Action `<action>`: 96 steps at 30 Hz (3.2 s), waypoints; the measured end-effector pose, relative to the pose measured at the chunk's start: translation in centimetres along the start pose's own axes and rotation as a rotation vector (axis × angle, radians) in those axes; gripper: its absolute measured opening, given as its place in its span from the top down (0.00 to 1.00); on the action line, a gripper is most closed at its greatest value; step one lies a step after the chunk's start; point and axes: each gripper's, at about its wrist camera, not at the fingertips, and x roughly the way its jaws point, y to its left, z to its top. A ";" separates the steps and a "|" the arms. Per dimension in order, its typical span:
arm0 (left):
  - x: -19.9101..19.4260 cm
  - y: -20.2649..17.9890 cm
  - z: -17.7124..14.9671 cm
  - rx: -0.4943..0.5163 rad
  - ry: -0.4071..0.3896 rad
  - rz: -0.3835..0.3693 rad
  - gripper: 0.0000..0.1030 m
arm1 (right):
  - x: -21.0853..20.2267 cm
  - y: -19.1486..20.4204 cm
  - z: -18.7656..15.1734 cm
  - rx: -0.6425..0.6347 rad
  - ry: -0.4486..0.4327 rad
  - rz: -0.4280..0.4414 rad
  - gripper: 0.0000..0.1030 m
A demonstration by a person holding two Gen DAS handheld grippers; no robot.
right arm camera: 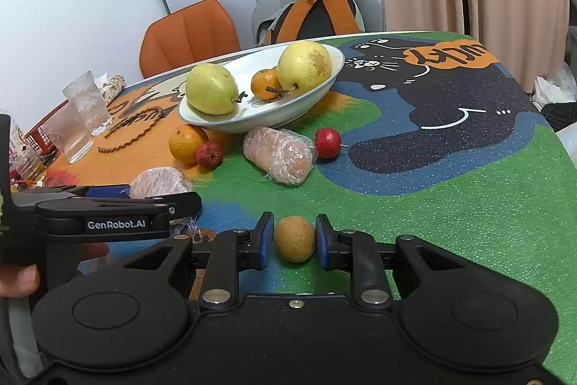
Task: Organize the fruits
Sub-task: 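Lift the brown fruit with the right tool while the left tool grasps the wrapped pink bundle, then release the brown fruit onto the white plate with the right tool while the left tool carries the bundle, then lower the wrapped pink bundle onto the plate and open the left tool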
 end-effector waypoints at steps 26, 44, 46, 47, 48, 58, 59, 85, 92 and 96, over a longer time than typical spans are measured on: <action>-1.5 2.1 0.1 -0.021 -0.058 -0.082 0.11 | 0.1 1.5 1.7 -0.023 -0.019 -0.021 0.77; -3.4 5.6 1.6 -0.086 -0.105 -0.060 0.11 | 1.4 3.0 4.7 -0.060 -0.063 -0.014 0.77; -3.5 6.0 1.7 -0.094 -0.107 -0.056 0.11 | 1.7 3.2 5.3 -0.066 -0.068 -0.013 0.77; -3.6 6.2 1.7 -0.099 -0.108 -0.054 0.11 | 1.8 3.3 5.5 -0.069 -0.069 -0.011 0.77; -3.6 6.3 1.7 -0.101 -0.108 -0.051 0.11 | 2.0 3.5 5.9 -0.076 -0.071 -0.006 0.77; -4.1 8.2 2.1 -0.122 -0.115 -0.021 0.11 | 3.8 5.2 9.1 -0.119 -0.105 0.010 0.77; -4.1 8.4 2.2 -0.123 -0.115 -0.019 0.11 | 4.0 5.3 9.3 -0.121 -0.106 0.012 0.77; -2.5 6.4 7.1 -0.036 -0.160 -0.054 0.11 | 2.3 2.4 8.6 -0.045 -0.131 -0.029 0.40; -1.0 4.7 9.4 0.005 -0.162 -0.083 0.11 | 1.6 1.3 8.0 -0.016 -0.122 -0.029 0.38; -0.4 3.9 10.5 0.028 -0.164 -0.090 0.11 | 1.7 0.9 7.7 -0.012 -0.106 -0.031 0.37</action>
